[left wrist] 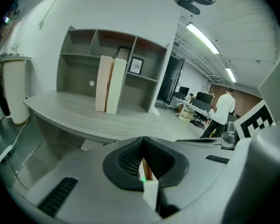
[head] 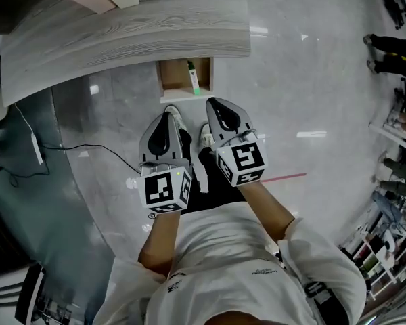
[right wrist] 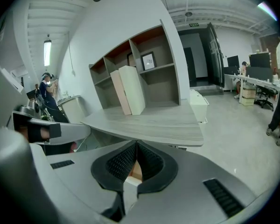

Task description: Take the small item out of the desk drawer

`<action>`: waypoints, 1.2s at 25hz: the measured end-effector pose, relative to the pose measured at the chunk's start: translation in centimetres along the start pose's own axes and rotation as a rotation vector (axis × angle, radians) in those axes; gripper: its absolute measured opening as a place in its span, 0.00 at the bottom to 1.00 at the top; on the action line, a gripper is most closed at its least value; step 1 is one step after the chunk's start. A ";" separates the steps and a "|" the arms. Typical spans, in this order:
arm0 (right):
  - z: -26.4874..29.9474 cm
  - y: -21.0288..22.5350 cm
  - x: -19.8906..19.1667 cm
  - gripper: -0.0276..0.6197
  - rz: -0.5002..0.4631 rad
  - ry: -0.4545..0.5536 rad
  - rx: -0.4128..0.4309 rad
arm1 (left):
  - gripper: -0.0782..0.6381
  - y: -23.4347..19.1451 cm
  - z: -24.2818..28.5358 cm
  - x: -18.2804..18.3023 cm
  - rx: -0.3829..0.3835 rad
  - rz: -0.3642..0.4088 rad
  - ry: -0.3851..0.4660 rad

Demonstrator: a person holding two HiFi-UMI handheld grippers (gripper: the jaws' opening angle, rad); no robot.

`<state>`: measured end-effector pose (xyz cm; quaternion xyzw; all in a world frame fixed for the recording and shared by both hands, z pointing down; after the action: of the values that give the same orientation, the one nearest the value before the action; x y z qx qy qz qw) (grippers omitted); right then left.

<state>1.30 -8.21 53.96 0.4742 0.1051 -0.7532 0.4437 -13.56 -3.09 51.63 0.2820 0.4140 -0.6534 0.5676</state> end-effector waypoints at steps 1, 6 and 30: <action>0.6 0.1 -0.4 0.09 0.003 -0.008 -0.002 | 0.13 -0.1 0.4 -0.3 -0.002 -0.003 -0.004; 3.0 0.6 -2.5 0.09 0.008 -0.054 -0.001 | 0.13 -0.9 2.2 -1.8 0.000 -0.018 -0.032; 12.3 4.8 -11.0 0.30 0.041 -0.237 -0.050 | 0.13 -1.9 6.2 -7.4 0.014 -0.017 -0.133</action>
<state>-0.94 -11.88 70.64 0.3728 0.0609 -0.7918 0.4800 -13.33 -4.60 61.35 0.2384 0.3734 -0.6782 0.5863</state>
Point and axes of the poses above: the fingertips, and each gripper's own axes: z forward along the fingers, y to its right, x out of its top, the point moved 7 cm from there along -z, backward along the fingers, and after that the axes turned 4 degrees about x, right-handed, at the moved point
